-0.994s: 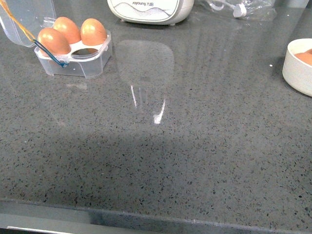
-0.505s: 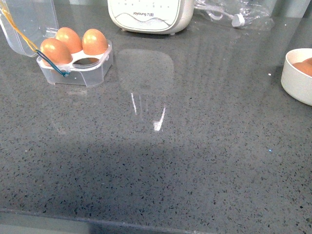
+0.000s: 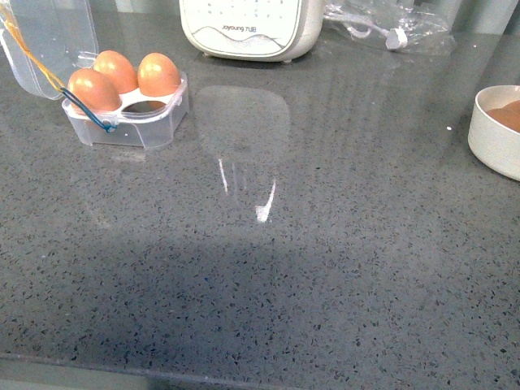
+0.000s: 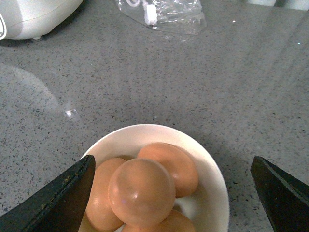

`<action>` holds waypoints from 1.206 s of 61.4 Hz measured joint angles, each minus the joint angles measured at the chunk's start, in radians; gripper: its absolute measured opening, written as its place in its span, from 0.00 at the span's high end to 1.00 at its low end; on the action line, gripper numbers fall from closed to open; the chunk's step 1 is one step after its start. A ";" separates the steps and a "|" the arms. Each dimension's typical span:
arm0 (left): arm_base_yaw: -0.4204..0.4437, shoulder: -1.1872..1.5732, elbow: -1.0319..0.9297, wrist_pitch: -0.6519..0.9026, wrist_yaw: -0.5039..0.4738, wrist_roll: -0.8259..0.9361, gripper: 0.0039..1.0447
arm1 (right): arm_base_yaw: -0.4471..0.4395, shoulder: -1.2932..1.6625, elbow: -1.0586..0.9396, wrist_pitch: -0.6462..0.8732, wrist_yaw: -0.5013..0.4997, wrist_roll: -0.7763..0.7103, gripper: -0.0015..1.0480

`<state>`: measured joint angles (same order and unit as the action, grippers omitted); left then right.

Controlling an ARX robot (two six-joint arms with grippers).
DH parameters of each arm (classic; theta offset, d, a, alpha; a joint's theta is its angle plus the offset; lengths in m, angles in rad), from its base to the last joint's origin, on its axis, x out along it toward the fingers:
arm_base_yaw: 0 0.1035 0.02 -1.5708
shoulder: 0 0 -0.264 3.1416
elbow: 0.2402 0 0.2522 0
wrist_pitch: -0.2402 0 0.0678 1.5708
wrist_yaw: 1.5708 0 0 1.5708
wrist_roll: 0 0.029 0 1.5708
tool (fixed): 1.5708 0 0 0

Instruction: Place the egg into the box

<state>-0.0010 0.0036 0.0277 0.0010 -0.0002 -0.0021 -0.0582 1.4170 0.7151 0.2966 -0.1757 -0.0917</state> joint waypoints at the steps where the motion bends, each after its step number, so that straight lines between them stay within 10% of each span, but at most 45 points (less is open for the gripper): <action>1: 0.000 0.000 0.000 0.000 0.000 0.000 0.06 | 0.000 0.007 0.000 0.007 -0.012 0.010 0.07; 41: 0.000 0.000 0.000 0.000 0.000 0.000 0.06 | -0.008 0.066 -0.063 0.121 -0.058 0.066 0.08; 62: 0.000 0.000 0.000 0.000 0.000 0.000 0.06 | -0.012 0.066 -0.071 0.130 -0.066 0.066 0.58; 74: 0.000 0.000 0.000 0.000 0.000 0.000 0.06 | -0.016 0.046 -0.077 0.116 -0.071 0.066 0.61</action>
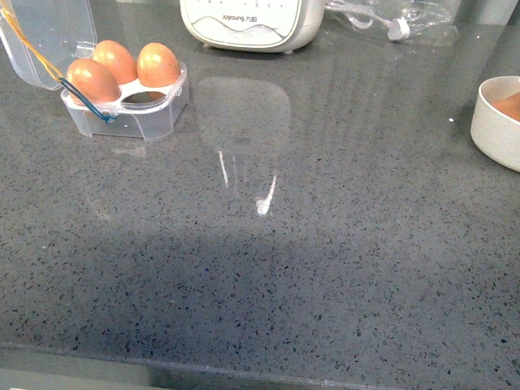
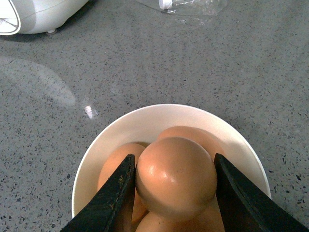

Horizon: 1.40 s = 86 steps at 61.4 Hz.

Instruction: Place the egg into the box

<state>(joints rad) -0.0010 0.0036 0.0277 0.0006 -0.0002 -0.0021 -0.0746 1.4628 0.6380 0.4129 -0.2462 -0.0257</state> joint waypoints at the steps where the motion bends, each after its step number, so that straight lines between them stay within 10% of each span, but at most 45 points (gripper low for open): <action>1: 0.000 0.000 0.000 0.000 0.000 0.000 0.06 | 0.000 -0.006 0.000 -0.005 0.000 0.000 0.61; 18: 0.000 0.000 0.000 0.000 0.000 0.000 0.06 | 0.042 -0.175 0.022 -0.078 -0.007 0.006 0.62; 58: 0.000 0.000 0.000 0.000 0.000 0.000 0.06 | 0.674 0.110 0.282 -0.034 0.098 0.046 0.62; 86: 0.000 0.000 0.000 0.000 0.000 0.000 0.06 | 0.713 0.251 0.395 -0.048 0.113 0.057 0.62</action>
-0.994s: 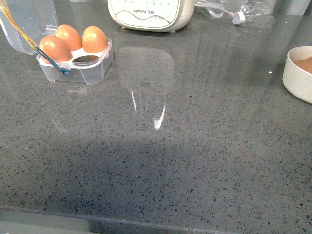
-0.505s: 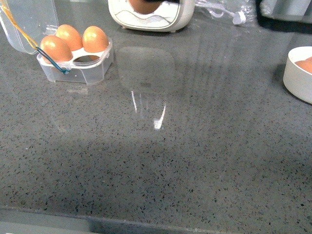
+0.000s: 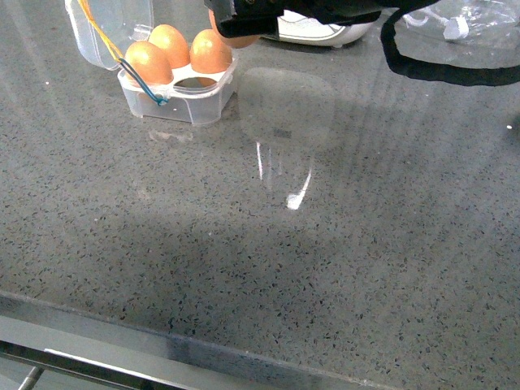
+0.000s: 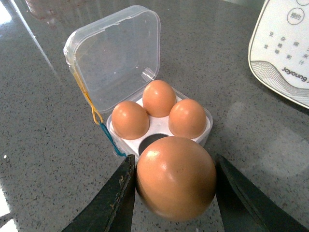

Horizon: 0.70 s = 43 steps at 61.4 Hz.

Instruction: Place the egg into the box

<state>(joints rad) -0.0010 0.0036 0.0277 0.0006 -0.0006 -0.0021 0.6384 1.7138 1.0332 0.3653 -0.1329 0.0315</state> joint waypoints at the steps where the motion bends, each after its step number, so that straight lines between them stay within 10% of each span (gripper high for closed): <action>1: 0.000 0.000 0.000 0.000 0.000 0.000 0.06 | 0.000 0.003 0.004 -0.002 0.000 0.000 0.62; 43: 0.000 0.000 0.000 0.000 0.000 0.000 0.06 | -0.019 0.156 0.232 -0.136 -0.034 0.048 0.62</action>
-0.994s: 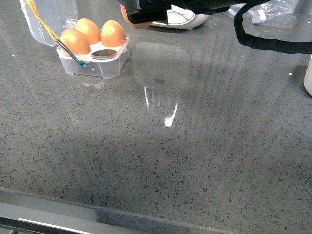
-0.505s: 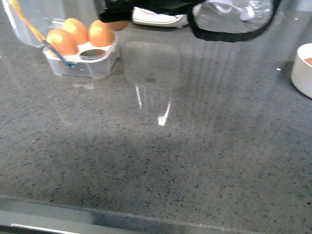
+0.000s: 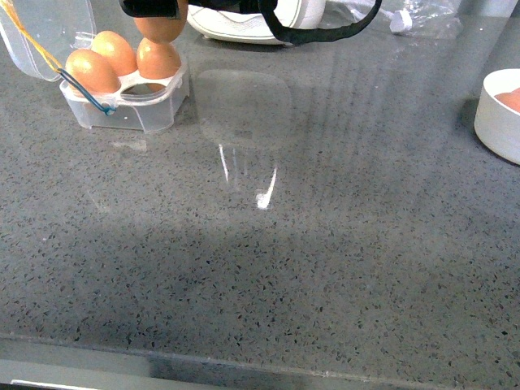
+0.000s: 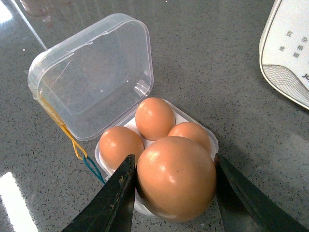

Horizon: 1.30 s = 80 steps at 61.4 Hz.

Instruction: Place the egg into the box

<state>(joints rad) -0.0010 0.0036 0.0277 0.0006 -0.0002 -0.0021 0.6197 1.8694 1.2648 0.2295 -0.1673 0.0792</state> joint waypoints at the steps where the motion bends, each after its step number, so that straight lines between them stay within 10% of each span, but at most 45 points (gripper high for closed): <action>1: 0.000 0.000 0.000 0.000 0.000 0.000 0.06 | 0.000 0.002 0.003 -0.002 0.000 0.000 0.62; 63: 0.000 0.000 0.000 0.000 0.000 0.000 0.06 | 0.038 0.093 0.106 -0.115 0.001 -0.046 0.62; 80: 0.000 0.000 0.000 0.000 0.000 0.000 0.06 | 0.034 0.096 0.111 -0.117 0.008 -0.049 0.22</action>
<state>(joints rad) -0.0010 0.0036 0.0277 0.0006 -0.0002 -0.0021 0.6540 1.9656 1.3762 0.1120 -0.1589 0.0303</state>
